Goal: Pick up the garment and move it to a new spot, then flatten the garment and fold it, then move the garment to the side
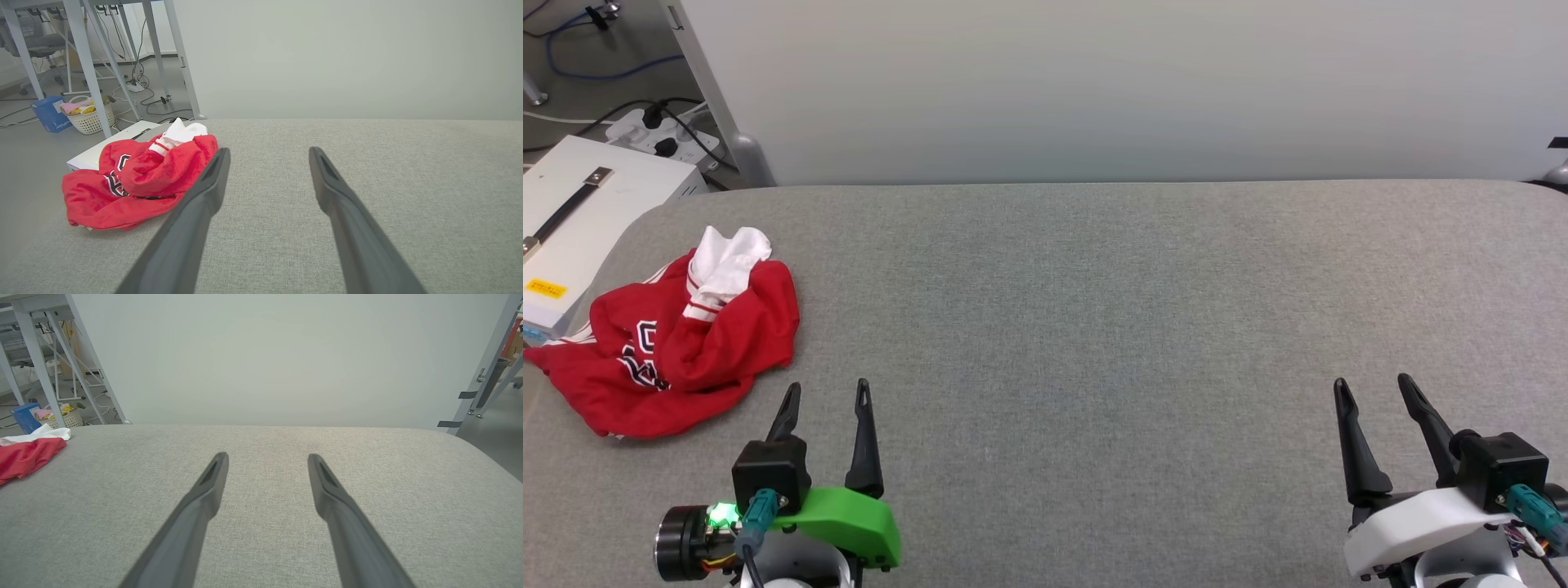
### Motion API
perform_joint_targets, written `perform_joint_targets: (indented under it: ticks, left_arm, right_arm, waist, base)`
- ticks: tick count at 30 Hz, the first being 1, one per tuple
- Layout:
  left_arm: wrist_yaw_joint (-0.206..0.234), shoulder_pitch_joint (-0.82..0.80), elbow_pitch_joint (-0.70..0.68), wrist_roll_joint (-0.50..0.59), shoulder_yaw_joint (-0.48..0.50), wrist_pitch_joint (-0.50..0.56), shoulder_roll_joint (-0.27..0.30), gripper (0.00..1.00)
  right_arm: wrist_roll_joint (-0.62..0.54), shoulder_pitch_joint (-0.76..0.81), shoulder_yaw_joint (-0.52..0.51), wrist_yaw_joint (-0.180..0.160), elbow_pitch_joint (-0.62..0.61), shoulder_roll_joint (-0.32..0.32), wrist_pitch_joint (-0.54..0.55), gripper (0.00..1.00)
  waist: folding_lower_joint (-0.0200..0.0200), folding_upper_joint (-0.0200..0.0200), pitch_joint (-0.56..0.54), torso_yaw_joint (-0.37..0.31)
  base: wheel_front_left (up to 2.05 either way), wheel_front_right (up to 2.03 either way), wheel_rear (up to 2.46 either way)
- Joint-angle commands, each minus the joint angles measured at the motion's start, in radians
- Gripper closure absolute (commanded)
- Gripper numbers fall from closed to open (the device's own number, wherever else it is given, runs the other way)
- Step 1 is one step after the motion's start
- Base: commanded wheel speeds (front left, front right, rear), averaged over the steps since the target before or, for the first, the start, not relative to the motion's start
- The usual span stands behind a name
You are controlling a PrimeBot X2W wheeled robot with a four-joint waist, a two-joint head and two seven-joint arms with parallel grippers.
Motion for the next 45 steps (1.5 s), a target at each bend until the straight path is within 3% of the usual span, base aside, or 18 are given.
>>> perform_joint_targets:
  ticks: [1, 45]
  left_arm:
    - [0.009, -0.002, 0.004, -0.007, -0.001, -0.010, -0.002, 0.00]
    - [0.024, 0.016, 0.051, -0.032, -0.025, -0.101, -0.004, 0.00]
  right_arm:
    - [0.011, 0.013, 0.000, 0.000, -0.008, 0.001, -0.011, 0.00]
    - [0.029, 0.075, 0.008, -0.001, -0.029, 0.001, -0.101, 0.00]
  waist:
    - [0.0000, 0.0000, 0.000, 0.000]
    - [0.0000, 0.0000, -0.003, 0.007]
  base:
    - [0.00, 0.00, 0.00]
    - [0.00, 0.00, 0.00]
